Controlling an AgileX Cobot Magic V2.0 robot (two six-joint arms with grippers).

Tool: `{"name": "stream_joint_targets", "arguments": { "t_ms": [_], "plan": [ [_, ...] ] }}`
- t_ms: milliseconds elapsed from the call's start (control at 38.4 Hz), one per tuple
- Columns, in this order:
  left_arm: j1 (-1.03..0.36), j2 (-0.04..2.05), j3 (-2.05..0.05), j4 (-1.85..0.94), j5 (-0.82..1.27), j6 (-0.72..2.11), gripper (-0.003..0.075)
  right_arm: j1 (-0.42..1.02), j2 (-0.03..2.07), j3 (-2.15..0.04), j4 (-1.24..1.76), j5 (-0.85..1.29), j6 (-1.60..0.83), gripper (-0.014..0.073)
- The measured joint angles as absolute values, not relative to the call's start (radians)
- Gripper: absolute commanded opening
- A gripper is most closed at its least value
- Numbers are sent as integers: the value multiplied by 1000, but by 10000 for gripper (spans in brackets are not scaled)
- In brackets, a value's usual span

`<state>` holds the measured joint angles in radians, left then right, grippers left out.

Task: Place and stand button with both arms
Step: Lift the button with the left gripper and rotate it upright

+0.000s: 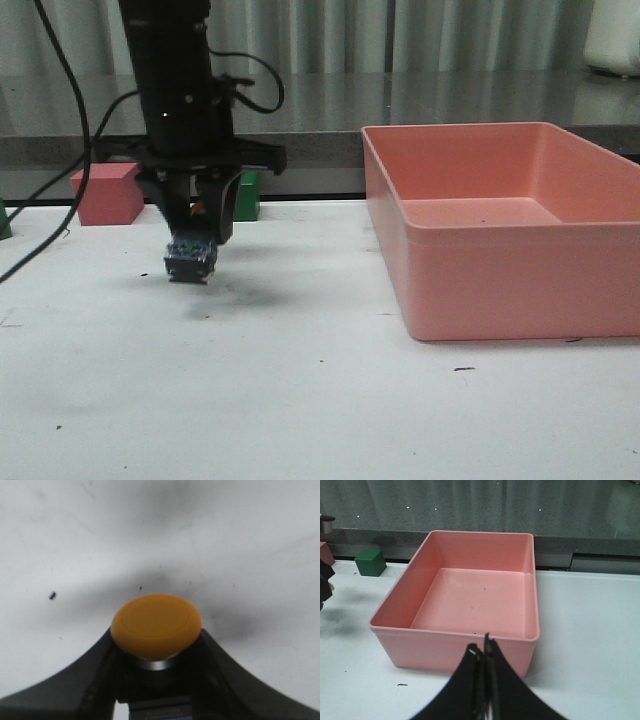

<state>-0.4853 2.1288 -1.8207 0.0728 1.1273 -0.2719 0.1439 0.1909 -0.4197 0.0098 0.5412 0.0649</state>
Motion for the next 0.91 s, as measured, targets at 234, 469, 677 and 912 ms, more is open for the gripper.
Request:
{"name": "stream_joint_targets", "arguments": {
  "t_ms": [234,469,677,912],
  "plan": [
    [-535,1976,-1746,152,883,-272,136,144,191,-420,10,541,65,-68],
    [-533,1781,-1451,167,547,-272,136,144,191,-420,10,541,65,-68],
    [-506,1600,-1124,177,186,-272,136,144,191,-420,10,541,65,-68],
    [-452,1426,-759,183,-325,-272,136,144,191,-420,10,541,65,-68]
  ]
}}
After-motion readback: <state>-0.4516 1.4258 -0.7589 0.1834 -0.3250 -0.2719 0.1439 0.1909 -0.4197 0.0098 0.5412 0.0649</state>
